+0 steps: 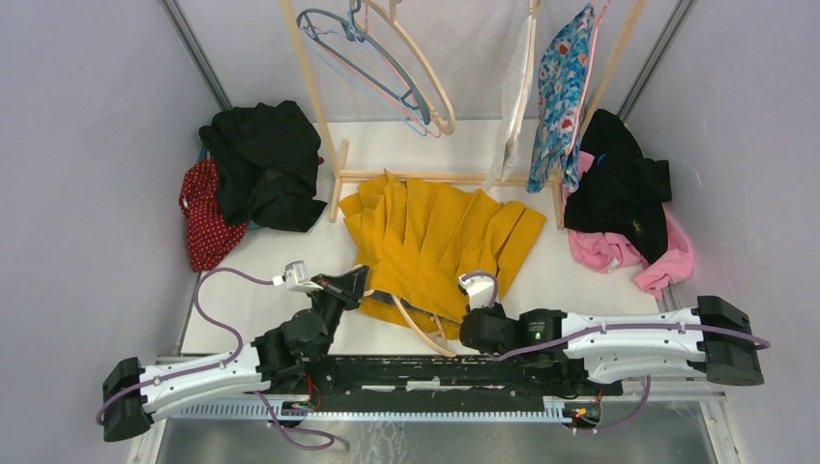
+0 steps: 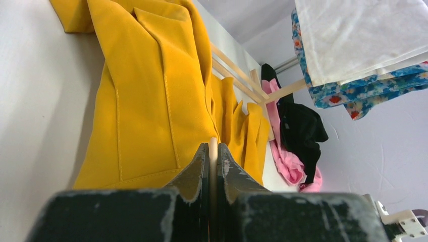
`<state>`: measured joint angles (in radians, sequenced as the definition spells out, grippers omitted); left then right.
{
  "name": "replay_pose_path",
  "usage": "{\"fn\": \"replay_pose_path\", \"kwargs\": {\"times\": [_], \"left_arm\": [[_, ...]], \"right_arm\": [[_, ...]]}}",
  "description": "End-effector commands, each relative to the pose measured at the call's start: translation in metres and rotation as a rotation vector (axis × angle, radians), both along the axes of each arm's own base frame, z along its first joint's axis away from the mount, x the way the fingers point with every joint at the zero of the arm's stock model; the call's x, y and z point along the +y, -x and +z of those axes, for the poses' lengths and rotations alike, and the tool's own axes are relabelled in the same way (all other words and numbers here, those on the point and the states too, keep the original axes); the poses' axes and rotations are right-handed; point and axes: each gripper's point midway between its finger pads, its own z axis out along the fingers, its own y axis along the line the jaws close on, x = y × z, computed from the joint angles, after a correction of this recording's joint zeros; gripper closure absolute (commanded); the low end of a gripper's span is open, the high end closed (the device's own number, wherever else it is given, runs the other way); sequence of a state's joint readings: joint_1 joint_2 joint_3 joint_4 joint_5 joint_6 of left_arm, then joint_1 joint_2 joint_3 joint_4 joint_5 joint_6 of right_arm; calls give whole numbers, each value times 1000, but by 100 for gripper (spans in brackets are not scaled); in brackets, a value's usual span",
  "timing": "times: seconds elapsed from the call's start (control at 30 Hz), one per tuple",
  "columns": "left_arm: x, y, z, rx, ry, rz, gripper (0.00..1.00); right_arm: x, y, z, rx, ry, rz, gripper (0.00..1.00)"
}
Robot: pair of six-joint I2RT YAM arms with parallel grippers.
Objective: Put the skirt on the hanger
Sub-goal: Hang the skirt on the hanger.
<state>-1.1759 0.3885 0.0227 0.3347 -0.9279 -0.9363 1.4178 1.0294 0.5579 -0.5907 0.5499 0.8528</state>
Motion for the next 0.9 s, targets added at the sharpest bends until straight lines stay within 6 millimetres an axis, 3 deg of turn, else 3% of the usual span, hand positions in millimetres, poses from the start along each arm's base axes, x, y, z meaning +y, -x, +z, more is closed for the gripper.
{"fn": "replay_pose_path", "kwargs": {"times": [0.0, 0.53, 0.87], "left_arm": [[16, -11, 37, -72, 93, 125, 97], [16, -10, 78, -91, 252, 125, 97], [19, -11, 87, -106, 294, 135, 97]], "right_arm": [[14, 5, 5, 3, -26, 22, 99], [23, 13, 3, -45, 25, 107, 99], [22, 17, 1, -65, 50, 136, 99]]}}
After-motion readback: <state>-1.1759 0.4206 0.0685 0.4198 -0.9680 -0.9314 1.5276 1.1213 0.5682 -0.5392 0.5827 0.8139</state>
